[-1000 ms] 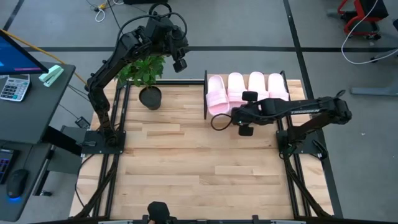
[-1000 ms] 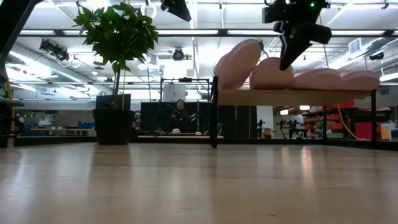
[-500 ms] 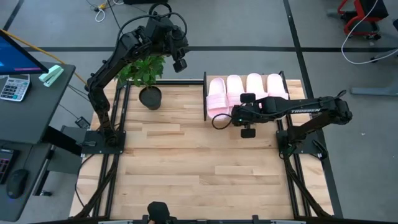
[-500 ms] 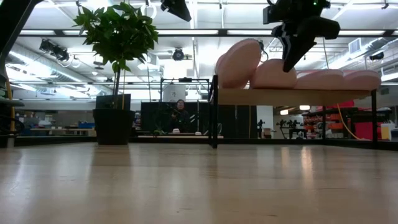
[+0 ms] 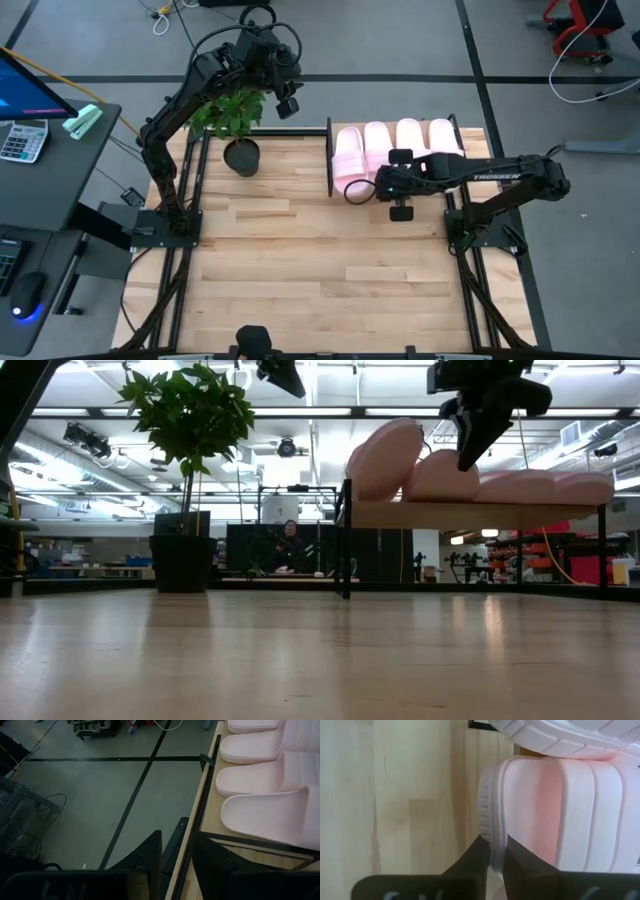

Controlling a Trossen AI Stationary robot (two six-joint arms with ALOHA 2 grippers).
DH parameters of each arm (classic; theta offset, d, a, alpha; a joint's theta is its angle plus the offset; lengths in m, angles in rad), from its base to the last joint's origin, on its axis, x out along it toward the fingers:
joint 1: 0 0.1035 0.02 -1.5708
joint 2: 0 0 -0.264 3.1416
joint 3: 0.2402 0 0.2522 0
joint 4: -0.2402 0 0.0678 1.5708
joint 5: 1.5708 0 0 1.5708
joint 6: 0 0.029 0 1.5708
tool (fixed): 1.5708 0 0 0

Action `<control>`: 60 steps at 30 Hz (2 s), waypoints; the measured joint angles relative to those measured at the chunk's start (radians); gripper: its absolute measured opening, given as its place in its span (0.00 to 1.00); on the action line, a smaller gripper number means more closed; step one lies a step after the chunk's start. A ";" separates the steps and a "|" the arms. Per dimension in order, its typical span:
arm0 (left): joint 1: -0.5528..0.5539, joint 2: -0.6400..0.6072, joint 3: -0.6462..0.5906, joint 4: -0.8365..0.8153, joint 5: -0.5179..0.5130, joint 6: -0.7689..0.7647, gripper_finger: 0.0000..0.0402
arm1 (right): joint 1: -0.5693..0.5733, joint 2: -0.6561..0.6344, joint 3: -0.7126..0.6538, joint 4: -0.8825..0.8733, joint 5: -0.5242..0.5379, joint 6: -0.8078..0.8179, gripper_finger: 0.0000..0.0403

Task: Pick and place slides into the shelf
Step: Adjust the pink slides on the shelf

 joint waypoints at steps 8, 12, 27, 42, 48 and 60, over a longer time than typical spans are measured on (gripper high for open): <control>0.000 0.000 0.000 0.000 0.000 0.000 0.27 | -0.043 0.005 0.000 0.005 -0.043 0.007 0.11; 0.000 0.000 0.000 -0.001 0.000 -0.006 0.27 | -0.049 0.005 0.000 0.006 -0.066 0.003 0.20; 0.000 0.000 0.000 -0.001 0.000 -0.005 0.27 | -0.051 0.005 0.000 0.005 -0.022 0.000 0.46; 0.000 0.000 0.000 -0.029 0.000 -0.010 0.27 | -0.025 0.005 0.003 -0.005 -0.073 0.046 0.49; 0.000 0.000 0.000 -0.028 0.000 -0.010 0.27 | -0.025 0.004 0.077 -0.046 -0.086 0.047 0.49; 0.000 0.000 0.000 -0.027 0.000 -0.010 0.27 | -0.039 0.011 0.289 0.099 -0.222 -0.033 0.44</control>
